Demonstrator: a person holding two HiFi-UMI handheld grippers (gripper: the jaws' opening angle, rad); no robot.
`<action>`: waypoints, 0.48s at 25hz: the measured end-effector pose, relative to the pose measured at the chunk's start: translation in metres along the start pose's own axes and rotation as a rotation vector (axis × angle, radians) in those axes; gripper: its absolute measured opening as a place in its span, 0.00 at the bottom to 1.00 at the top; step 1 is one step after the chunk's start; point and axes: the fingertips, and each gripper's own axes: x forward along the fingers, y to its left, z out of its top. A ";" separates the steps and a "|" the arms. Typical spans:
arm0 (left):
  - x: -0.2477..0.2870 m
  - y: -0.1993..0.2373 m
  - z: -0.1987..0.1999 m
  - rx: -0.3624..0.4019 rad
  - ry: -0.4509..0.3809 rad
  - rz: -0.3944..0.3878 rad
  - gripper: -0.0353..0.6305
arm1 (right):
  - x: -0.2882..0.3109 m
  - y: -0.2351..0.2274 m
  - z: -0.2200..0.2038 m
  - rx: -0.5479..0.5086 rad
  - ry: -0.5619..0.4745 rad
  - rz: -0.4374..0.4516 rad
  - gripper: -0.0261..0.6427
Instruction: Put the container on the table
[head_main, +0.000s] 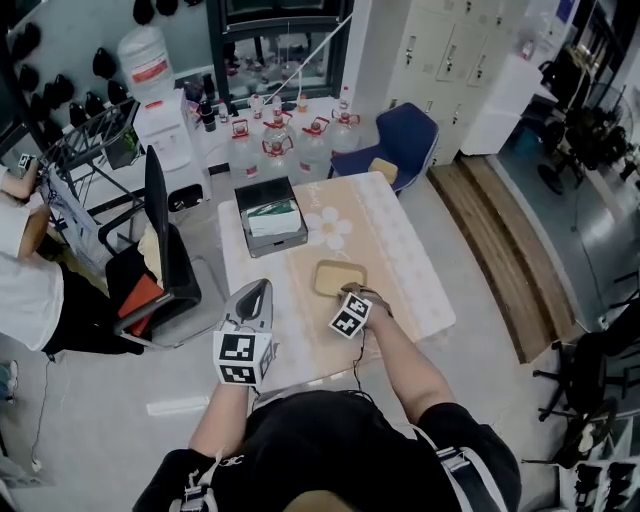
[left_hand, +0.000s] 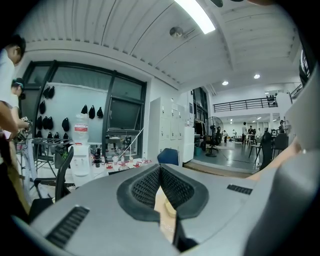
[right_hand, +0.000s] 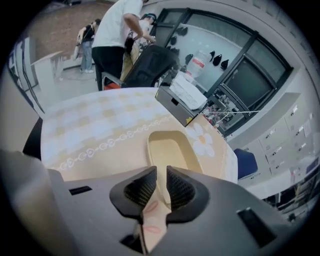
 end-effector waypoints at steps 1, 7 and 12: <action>0.000 -0.001 0.001 0.000 -0.004 -0.003 0.07 | -0.008 -0.003 0.003 0.033 -0.021 0.004 0.15; 0.001 -0.015 0.011 0.010 -0.023 -0.034 0.07 | -0.081 -0.041 0.037 0.321 -0.273 -0.058 0.10; 0.013 -0.024 0.023 0.015 -0.048 -0.058 0.07 | -0.168 -0.097 0.066 0.598 -0.602 -0.192 0.06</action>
